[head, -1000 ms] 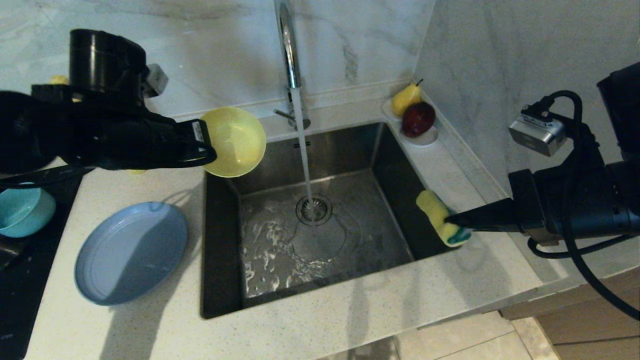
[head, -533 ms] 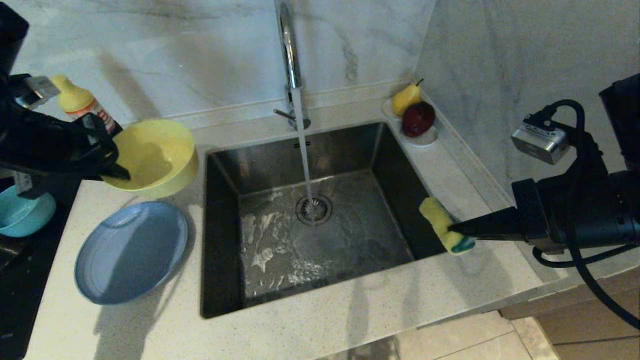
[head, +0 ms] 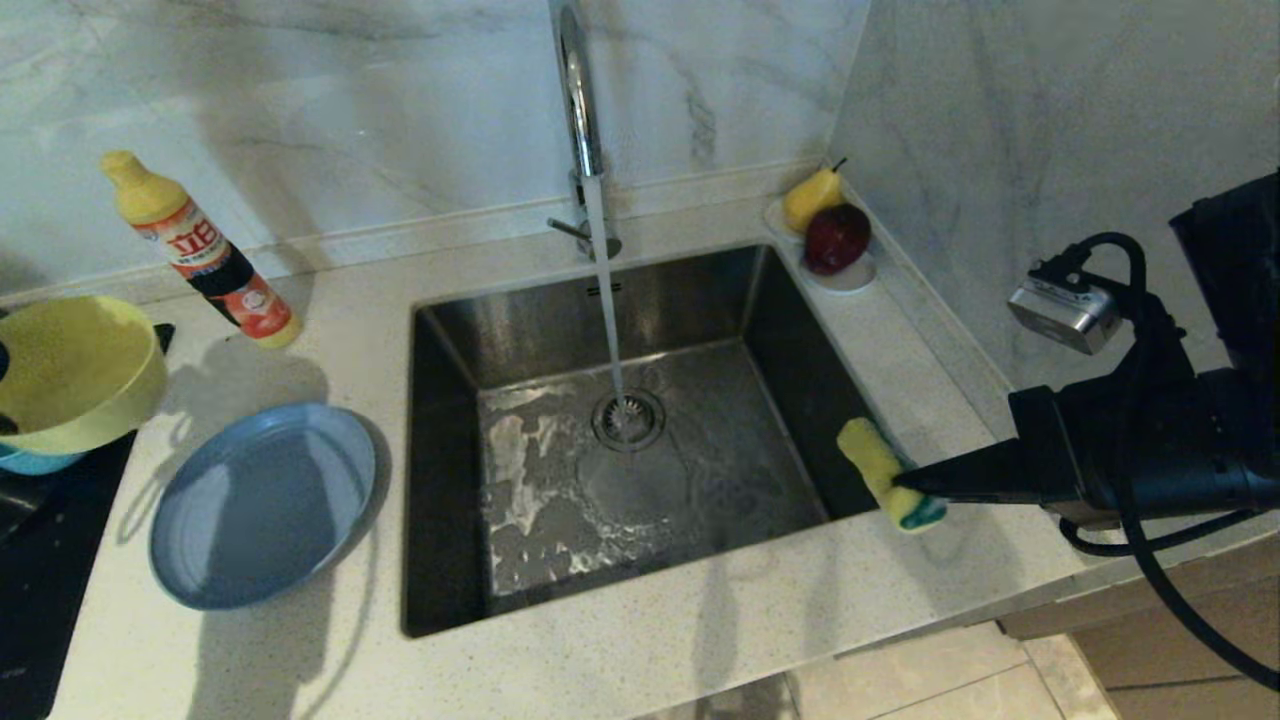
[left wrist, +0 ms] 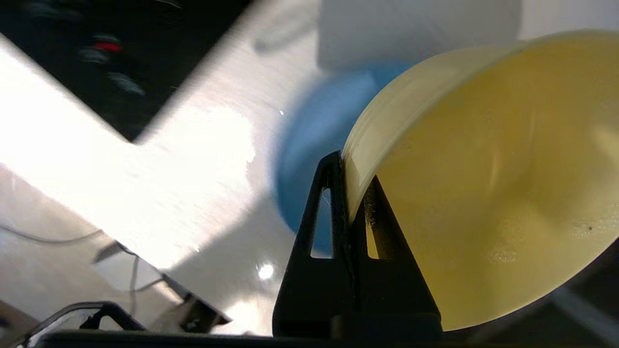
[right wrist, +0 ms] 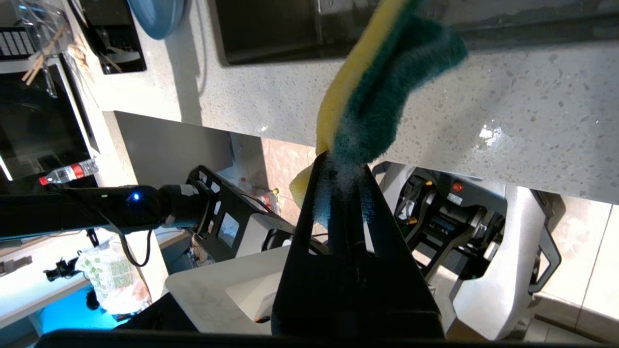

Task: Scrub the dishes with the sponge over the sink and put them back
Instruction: Place the bowl on the table

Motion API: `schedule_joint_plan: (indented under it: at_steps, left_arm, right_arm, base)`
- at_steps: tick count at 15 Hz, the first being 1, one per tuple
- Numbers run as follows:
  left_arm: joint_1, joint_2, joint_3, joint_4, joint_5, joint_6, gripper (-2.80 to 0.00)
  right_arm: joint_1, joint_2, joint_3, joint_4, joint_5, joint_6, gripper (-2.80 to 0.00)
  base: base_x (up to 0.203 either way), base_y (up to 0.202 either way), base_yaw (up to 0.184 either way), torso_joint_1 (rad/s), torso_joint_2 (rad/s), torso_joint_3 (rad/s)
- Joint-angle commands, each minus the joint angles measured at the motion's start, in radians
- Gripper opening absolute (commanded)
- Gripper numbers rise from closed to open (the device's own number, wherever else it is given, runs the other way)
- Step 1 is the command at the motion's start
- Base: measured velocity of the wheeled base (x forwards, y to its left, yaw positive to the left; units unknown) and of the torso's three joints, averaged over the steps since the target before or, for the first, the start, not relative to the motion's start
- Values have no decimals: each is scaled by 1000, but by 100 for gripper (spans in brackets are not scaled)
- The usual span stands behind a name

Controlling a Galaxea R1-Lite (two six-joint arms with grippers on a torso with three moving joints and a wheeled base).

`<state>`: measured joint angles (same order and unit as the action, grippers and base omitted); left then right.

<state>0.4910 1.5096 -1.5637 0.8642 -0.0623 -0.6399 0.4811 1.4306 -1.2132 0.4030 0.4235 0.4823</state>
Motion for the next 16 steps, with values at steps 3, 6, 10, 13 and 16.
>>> schedule_joint_plan:
  at_steps: [3, 6, 10, 13, 16]
  left_arm:
    - [175, 62, 132, -159, 3, -11, -280]
    - [244, 109, 179, -227, 1, -11, -280]
    - [321, 218, 207, -303, 0, -12, -280]
    - [363, 304, 209, -352, -8, -16, -280]
    - [403, 370, 204, -357, -11, -15, -280]
  right_arm:
    - [1, 13, 0, 0, 3, 1, -280]
    - [1, 22, 1, 0, 3, 1, -280]
    - [1, 45, 4, -8, 3, -16, -280]
    - [2, 59, 9, -19, 4, -14, -280]
    - [1, 59, 1, -21, 5, -16, -280]
  base:
    - [0, 0, 0, 0, 0, 0]
    - [0, 0, 0, 0, 0, 0]
    - [0, 0, 0, 0, 0, 0]
    - [0, 0, 0, 0, 0, 0]
    - [0, 0, 0, 0, 0, 0]
